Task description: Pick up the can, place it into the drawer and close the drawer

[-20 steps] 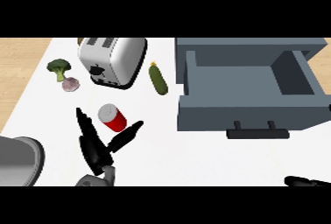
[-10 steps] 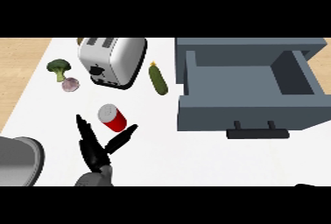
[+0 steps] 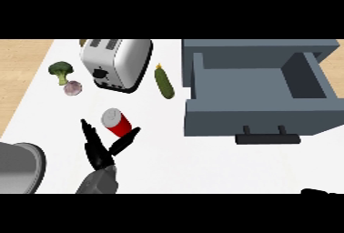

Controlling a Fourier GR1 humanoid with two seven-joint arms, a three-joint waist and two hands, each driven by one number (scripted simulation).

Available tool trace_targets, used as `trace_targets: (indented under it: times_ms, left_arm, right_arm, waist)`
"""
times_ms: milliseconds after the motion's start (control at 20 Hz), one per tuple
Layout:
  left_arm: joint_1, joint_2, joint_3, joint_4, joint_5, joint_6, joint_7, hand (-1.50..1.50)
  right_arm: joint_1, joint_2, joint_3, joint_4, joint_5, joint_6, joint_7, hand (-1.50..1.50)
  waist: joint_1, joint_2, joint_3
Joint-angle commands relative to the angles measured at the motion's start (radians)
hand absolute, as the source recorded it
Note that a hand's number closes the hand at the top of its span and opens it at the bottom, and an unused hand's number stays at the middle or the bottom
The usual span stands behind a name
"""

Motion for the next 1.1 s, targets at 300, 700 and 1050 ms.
trace_targets:
  times_ms: [300, 700, 1050]
  left_arm:
    - [-0.115, 0.031, 0.105, 0.202, -0.026, -0.167, -0.069, -1.50]
    - [-0.265, 0.036, 0.144, 0.386, -0.032, -0.309, -0.093, 1.50]
    - [-0.328, 0.034, 0.177, 0.445, -0.044, -0.384, -0.137, 1.50]
  right_arm:
    - [-0.030, -0.008, 0.000, -0.055, 0.018, -0.004, 0.082, -1.50]
    - [0.036, -0.006, -0.083, -0.026, -0.082, 0.065, -0.022, -1.50]
    - [0.004, 0.013, -0.033, -0.077, 0.018, 0.007, 0.039, -1.50]
  waist:
    - [0.000, 0.000, 0.000]
    - [-0.010, 0.001, 0.000]
    - [-0.006, 0.001, 0.000]
